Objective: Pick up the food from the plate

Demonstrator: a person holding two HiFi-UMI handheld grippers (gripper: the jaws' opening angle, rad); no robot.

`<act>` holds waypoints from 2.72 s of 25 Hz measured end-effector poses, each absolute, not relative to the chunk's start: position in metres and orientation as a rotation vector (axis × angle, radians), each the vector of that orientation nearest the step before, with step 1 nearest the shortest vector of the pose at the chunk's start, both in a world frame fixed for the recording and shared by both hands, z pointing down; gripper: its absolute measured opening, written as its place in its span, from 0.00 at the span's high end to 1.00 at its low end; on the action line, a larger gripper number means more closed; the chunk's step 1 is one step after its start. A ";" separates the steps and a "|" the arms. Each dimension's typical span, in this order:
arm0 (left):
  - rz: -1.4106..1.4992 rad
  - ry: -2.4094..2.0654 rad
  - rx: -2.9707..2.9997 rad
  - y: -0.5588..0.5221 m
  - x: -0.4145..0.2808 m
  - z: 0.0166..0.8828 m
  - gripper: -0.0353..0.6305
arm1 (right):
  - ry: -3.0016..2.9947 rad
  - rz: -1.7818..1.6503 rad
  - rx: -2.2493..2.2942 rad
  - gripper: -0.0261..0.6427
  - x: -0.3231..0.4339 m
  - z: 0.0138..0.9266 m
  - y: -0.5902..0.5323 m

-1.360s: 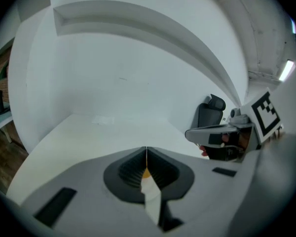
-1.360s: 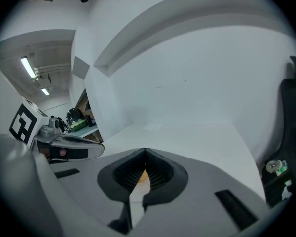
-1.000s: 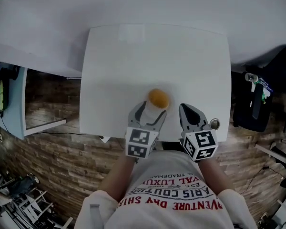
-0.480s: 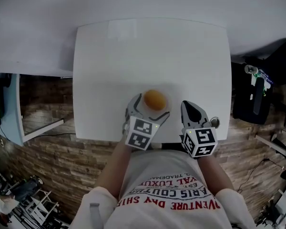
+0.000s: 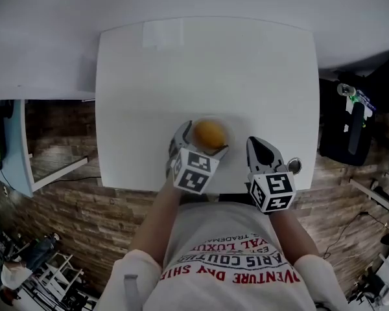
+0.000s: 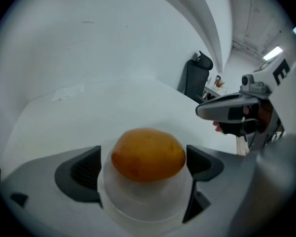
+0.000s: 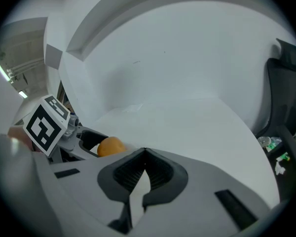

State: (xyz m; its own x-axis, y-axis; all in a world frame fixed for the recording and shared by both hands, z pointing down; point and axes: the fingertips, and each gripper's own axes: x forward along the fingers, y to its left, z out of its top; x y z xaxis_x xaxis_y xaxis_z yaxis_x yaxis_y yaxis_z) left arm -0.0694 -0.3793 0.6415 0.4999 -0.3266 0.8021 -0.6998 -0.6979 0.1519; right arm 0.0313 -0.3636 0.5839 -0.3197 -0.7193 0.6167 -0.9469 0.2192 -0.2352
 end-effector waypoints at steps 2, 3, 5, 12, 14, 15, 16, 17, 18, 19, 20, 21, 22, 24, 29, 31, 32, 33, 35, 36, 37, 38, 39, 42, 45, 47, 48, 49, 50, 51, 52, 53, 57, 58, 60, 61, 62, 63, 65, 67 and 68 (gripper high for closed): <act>1.096 -0.848 2.277 -0.380 -0.069 0.645 0.17 | -2.122 0.823 1.538 0.94 0.032 0.585 -0.364; 1.104 -0.846 2.274 -0.380 -0.069 0.647 0.18 | -2.121 0.805 1.535 0.94 0.033 0.584 -0.364; 1.122 -0.842 2.276 -0.381 -0.067 0.649 0.18 | -2.120 0.739 1.528 0.94 0.035 0.582 -0.366; 1.137 -0.880 2.281 -0.387 -0.068 0.652 0.21 | -2.117 0.737 1.524 0.94 0.043 0.582 -0.370; 1.140 -0.877 2.280 -0.386 -0.069 0.651 0.21 | -2.116 0.738 1.520 0.94 0.044 0.583 -0.369; 1.141 -0.875 2.281 -0.386 -0.068 0.651 0.21 | -2.116 0.738 1.518 0.94 0.044 0.583 -0.368; 1.141 -0.874 2.283 -0.385 -0.068 0.651 0.21 | -2.116 0.738 1.515 0.94 0.045 0.583 -0.367; 1.137 -0.872 2.285 -0.385 -0.067 0.651 0.21 | -2.116 0.737 1.514 0.94 0.045 0.583 -0.367; 1.130 -0.871 2.288 -0.385 -0.067 0.651 0.21 | -2.115 0.736 1.513 0.94 0.045 0.583 -0.367; 1.121 -0.870 2.291 -0.385 -0.066 0.650 0.21 | -2.115 0.735 1.513 0.94 0.045 0.583 -0.366; 1.114 -0.872 2.295 -0.385 -0.066 0.649 0.21 | -2.115 0.735 1.514 0.94 0.045 0.583 -0.367; 1.109 -0.876 2.300 -0.385 -0.066 0.647 0.21 | -2.117 0.735 1.515 0.94 0.045 0.583 -0.367; 1.106 -0.882 2.305 -0.385 -0.066 0.645 0.21 | -2.118 0.735 1.517 0.94 0.045 0.582 -0.367; 1.095 -0.894 2.313 -0.386 -0.067 0.638 0.21 | -2.120 0.737 1.523 0.94 0.045 0.579 -0.367; 1.017 -0.963 2.378 -0.396 -0.070 0.601 0.21 | -2.145 0.706 1.545 0.94 0.041 0.563 -0.372; 0.980 -1.003 2.431 -0.402 -0.071 0.581 0.21 | -2.164 0.694 1.562 0.94 0.038 0.553 -0.376; 0.965 -1.019 2.455 -0.404 -0.071 0.572 0.21 | -2.173 0.689 1.569 0.94 0.037 0.547 -0.377; 0.951 -1.034 2.475 -0.405 -0.072 0.562 0.21 | -2.183 0.680 1.575 0.94 0.035 0.541 -0.378; 0.920 -1.065 2.510 -0.409 -0.073 0.543 0.21 | -2.210 0.651 1.579 0.94 0.030 0.527 -0.381; 0.903 -1.081 2.528 -0.412 -0.075 0.534 0.21 | -2.227 0.631 1.581 0.94 0.027 0.520 -0.383; 0.886 -1.096 2.548 -0.414 -0.076 0.525 0.21 | -2.244 0.611 1.586 0.94 0.024 0.513 -0.386; 0.871 -1.109 2.568 -0.416 -0.077 0.516 0.21 | -2.260 0.594 1.595 0.94 0.021 0.505 -0.387; 0.855 -1.122 2.588 -0.418 -0.078 0.506 0.21 | -2.273 0.578 1.609 0.94 0.019 0.497 -0.388; 0.776 -1.174 2.666 -0.427 -0.081 0.471 0.21 | -2.313 0.521 1.663 0.94 0.015 0.470 -0.394; 0.694 -1.248 2.717 -0.435 -0.086 0.436 0.21 | -2.356 0.458 1.691 0.94 0.011 0.441 -0.399; 0.641 -1.293 2.735 -0.436 -0.090 0.416 0.21 | -2.376 0.403 1.706 0.94 0.010 0.423 -0.400; 0.614 -1.316 2.743 -0.436 -0.092 0.406 0.21 | -2.383 0.374 1.715 0.94 0.009 0.415 -0.401; 0.588 -1.340 2.753 -0.437 -0.095 0.397 0.21 | -2.390 0.347 1.723 0.94 0.008 0.408 -0.402; 0.561 -1.365 2.762 -0.438 -0.097 0.389 0.21 | -2.396 0.326 1.729 0.94 0.007 0.402 -0.404; 0.533 -1.390 2.769 -0.439 -0.100 0.380 0.21 | -2.405 0.312 1.735 0.94 0.006 0.397 -0.405; 0.504 -1.413 2.775 -0.439 -0.102 0.373 0.21 | -2.416 0.307 1.742 0.94 0.005 0.391 -0.406; 0.479 -1.433 2.779 -0.439 -0.104 0.367 0.21 | -2.429 0.304 1.750 0.94 0.005 0.386 -0.406; 0.417 -1.467 2.792 -0.436 -0.109 0.347 0.21 | -2.474 0.274 1.780 0.94 0.002 0.368 -0.405; 0.402 -1.471 2.798 -0.435 -0.109 0.342 0.21 | -2.484 0.277 1.792 0.94 0.002 0.364 -0.405; 0.375 -1.481 2.809 -0.435 -0.110 0.333 0.21 | -2.500 0.290 1.824 0.94 0.004 0.358 -0.404; 0.366 -1.485 2.813 -0.435 -0.110 0.331 0.21 | -2.504 0.285 1.838 0.94 0.005 0.355 -0.404; 0.359 -1.487 2.816 -0.434 -0.110 0.329 0.21 | -2.505 0.269 1.848 0.94 0.006 0.352 -0.403; 0.354 -1.487 2.819 -0.433 -0.109 0.327 0.21 | -2.505 0.250 1.852 0.94 0.006 0.349 -0.402; 0.351 -1.486 2.824 -0.431 -0.108 0.326 0.21 | -2.506 0.222 1.852 0.94 0.007 0.345 -0.400; 0.350 -1.490 2.827 -0.430 -0.107 0.325 0.21 | -2.509 0.209 1.847 0.94 0.008 0.343 -0.400; 0.352 -1.494 2.829 -0.429 -0.107 0.325 0.21 | -2.510 0.204 1.844 0.94 0.008 0.342 -0.400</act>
State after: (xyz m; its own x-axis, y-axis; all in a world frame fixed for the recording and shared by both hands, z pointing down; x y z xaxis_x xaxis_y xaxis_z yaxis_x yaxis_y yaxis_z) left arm -0.1066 -0.4293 0.3246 0.5459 -0.8231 0.1564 -0.8064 -0.5668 -0.1688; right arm 0.0082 -0.3998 0.3419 -0.3014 -0.9489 0.0938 -0.9516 0.2930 -0.0931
